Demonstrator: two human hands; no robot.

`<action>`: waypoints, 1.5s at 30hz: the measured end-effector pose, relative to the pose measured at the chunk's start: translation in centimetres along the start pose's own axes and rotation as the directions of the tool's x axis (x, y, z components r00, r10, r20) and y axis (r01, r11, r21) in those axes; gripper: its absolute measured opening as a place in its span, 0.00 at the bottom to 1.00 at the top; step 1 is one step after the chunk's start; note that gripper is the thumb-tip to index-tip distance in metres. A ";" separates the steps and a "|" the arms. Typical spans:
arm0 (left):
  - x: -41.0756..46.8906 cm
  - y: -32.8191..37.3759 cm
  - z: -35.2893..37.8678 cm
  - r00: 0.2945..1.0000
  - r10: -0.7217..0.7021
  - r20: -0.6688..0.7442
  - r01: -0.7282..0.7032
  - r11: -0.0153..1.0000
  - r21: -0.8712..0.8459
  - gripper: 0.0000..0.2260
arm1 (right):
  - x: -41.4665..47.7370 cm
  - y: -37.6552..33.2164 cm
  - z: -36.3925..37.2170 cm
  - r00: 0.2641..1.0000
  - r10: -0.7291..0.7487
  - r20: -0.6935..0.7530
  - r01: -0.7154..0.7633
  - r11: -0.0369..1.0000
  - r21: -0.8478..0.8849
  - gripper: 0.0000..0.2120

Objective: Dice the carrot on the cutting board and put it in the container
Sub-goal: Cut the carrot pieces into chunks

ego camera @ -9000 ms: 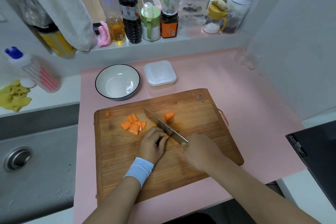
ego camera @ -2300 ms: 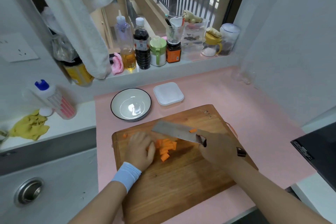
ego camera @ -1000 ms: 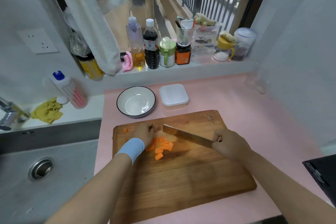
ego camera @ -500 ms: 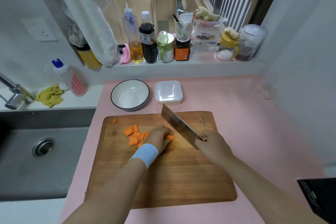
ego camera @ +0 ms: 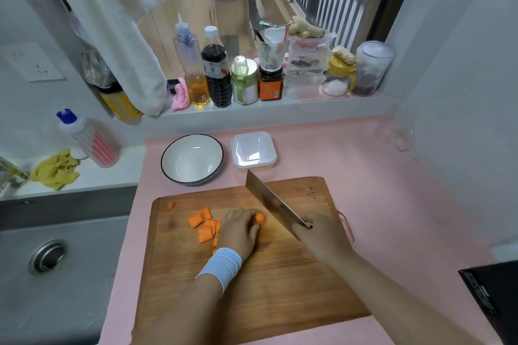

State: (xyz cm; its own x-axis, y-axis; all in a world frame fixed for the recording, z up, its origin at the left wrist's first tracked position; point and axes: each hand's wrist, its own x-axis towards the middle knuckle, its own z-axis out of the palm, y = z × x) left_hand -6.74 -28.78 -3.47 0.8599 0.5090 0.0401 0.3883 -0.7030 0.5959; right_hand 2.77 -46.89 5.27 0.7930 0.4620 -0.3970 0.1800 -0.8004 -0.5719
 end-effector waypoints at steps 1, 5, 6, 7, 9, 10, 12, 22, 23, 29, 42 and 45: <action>0.0 0.1 0.0 1.000 0.012 0.018 -0.012 1.000 -0.003 0.14 | 0.1 -0.1 0.3 1.000 -0.007 0.005 0.007 1.000 -0.004 0.06; -0.1 0.4 0.1 1.000 -0.008 0.024 0.010 0.998 -0.063 0.17 | 0.2 -0.6 1.3 0.999 -0.009 0.035 0.011 0.998 -0.057 0.13; -0.1 0.4 0.2 1.000 0.001 0.016 0.000 0.998 -0.058 0.16 | 0.2 -0.6 1.5 0.999 0.000 0.039 0.003 0.997 -0.075 0.15; -0.1 0.2 0.3 1.000 0.023 0.005 -0.023 0.998 -0.059 0.15 | 0.3 -0.7 1.7 0.999 0.008 0.038 -0.004 0.996 -0.094 0.16; -0.2 0.0 0.5 0.994 0.110 -0.024 -0.112 0.989 -0.094 0.12 | 0.3 -0.6 1.9 0.999 0.015 0.042 -0.009 0.992 -0.128 0.17; -0.2 -0.1 0.6 0.984 0.171 -0.052 -0.176 0.978 -0.108 0.10 | 0.4 -0.7 1.8 0.999 0.016 0.051 -0.009 0.990 -0.138 0.17; 0.0 -0.3 0.6 0.954 0.285 -0.098 -0.295 0.948 -0.120 0.06 | 0.4 -0.8 1.6 0.998 0.021 0.062 -0.012 0.990 -0.141 0.17; 0.7 -1.1 1.2 0.918 0.383 -0.106 -0.394 0.910 -0.128 0.04 | 1.1 -2.5 0.8 0.998 -0.048 0.042 0.057 0.972 -0.229 0.20; 0.7 -1.1 1.2 0.918 0.381 -0.107 -0.393 0.910 -0.133 0.04 | 1.1 -2.7 0.7 0.997 -0.058 0.041 0.066 0.971 -0.231 0.20; 0.8 -1.0 1.1 0.923 0.368 -0.108 -0.382 0.911 -0.157 0.04 | 0.4 -3.9 0.2 0.996 -0.079 0.043 0.088 0.964 -0.250 0.18; 0.9 -0.9 1.1 0.921 0.377 -0.101 -0.388 0.914 -0.121 0.03 | -0.5 -4.3 -0.1 0.995 -0.061 0.080 0.081 0.956 -0.281 0.14; 1.0 -0.9 1.1 0.921 0.376 -0.105 -0.387 0.914 -0.121 0.03 | -0.6 -4.5 -0.3 0.995 -0.050 0.090 0.073 0.959 -0.274 0.14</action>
State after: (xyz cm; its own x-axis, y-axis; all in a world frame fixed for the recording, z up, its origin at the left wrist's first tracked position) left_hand -5.87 -28.19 -4.89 0.9026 0.2566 0.3455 -0.0180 -0.7796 0.6260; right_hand 1.65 -43.68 8.24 0.7273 0.5340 -0.4311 0.3897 -0.8384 -0.3811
